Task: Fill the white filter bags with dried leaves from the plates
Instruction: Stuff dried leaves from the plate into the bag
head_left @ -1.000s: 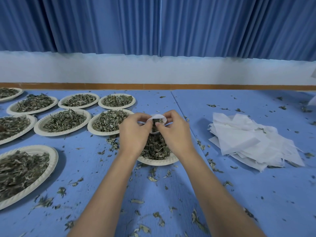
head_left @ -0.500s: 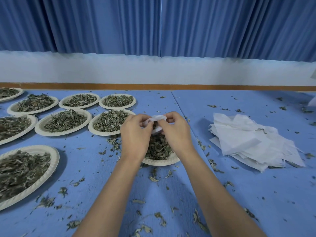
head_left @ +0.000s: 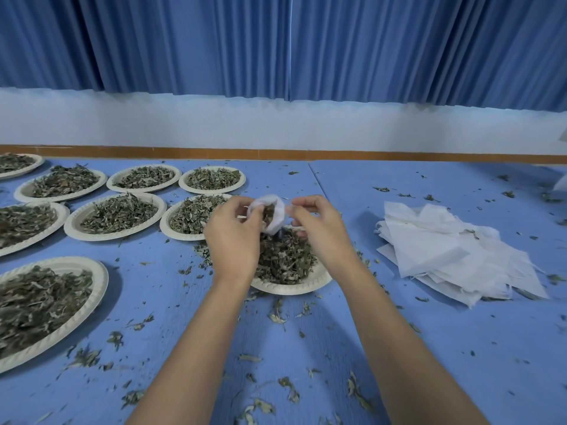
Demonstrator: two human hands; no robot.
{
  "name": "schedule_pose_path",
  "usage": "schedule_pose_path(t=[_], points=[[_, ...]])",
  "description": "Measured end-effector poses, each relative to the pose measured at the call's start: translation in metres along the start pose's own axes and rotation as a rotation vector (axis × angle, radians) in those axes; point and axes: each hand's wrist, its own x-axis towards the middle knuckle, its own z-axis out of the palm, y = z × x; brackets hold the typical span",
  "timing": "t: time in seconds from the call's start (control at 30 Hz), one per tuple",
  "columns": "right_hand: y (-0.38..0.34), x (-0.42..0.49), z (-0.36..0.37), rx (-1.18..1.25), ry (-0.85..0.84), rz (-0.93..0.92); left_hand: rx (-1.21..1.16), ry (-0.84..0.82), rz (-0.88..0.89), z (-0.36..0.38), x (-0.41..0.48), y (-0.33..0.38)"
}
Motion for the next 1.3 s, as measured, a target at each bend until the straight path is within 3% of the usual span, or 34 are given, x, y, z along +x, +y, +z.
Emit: schedule_pose_path(t=[0.07, 0.17, 0.23, 0.43, 0.73, 0.87, 1.07, 1.17, 1.3], points=[[-0.001, 0.000, -0.009, -0.149, -0.035, -0.064, -0.078, 0.031, -0.058, -0.003, 0.001, 0.002], [0.000, -0.001, -0.016, -0.587, -0.245, -0.155, -0.084, 0.056, -0.074, -0.006, 0.003, 0.001], [0.000, -0.003, -0.013, -0.722, -0.360, -0.150, -0.087, 0.059, -0.088, -0.007, 0.004, 0.001], [0.003, -0.006, -0.002, -0.902, -0.316, -0.234, -0.132, 0.066, -0.105, -0.013, 0.008, 0.005], [-0.003, -0.005, -0.014, -0.588, -0.025, -0.228, 0.034, 0.029, 0.024, -0.007, 0.001, -0.004], [-0.006, -0.004, -0.023, -0.459, -0.058, -0.133, 0.095, -0.002, 0.072, -0.002, -0.002, -0.006], [-0.016, -0.004, -0.034, -0.001, -0.144, -0.082, 0.090, -0.061, 0.117, 0.003, -0.005, -0.004], [-0.014, -0.005, -0.029, -0.022, -0.146, -0.099, 0.085, -0.087, 0.113, 0.003, -0.007, -0.002], [-0.008, -0.007, -0.017, -0.267, -0.022, -0.169, -0.015, -0.141, 0.026, 0.005, -0.007, 0.004]])
